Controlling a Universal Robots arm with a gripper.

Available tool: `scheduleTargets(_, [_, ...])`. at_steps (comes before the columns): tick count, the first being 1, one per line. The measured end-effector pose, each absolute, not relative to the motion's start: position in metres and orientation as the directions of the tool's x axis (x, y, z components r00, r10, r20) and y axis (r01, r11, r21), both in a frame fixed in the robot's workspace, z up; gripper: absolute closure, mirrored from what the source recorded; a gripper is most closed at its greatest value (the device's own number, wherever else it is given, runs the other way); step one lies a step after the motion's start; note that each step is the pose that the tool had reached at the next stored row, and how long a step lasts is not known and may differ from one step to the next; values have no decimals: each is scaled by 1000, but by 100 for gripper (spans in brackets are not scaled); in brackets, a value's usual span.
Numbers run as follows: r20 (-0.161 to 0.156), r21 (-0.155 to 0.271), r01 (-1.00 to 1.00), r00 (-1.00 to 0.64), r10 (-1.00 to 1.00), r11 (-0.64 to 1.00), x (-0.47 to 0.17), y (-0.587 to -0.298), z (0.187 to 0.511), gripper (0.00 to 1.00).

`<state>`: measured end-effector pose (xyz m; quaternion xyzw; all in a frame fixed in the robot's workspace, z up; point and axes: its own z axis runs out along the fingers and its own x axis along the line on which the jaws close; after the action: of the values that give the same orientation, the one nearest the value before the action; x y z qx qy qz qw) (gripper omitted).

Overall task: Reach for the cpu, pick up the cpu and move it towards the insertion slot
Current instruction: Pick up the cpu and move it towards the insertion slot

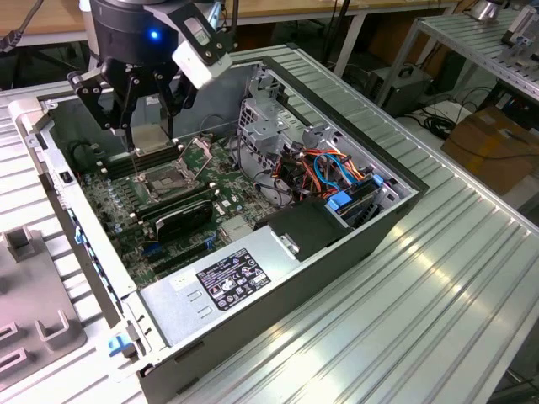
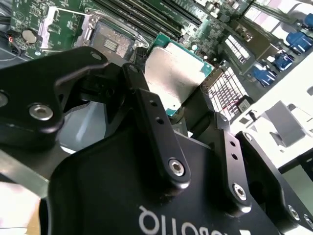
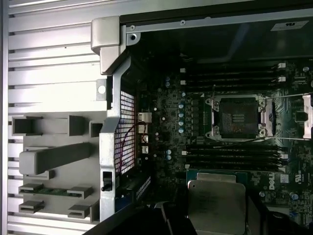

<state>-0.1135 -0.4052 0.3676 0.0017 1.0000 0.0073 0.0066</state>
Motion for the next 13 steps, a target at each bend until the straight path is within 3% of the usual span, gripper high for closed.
scheduleTargets(13, [-13,15,3,-1000,4,1000,-106,-397,365,45])
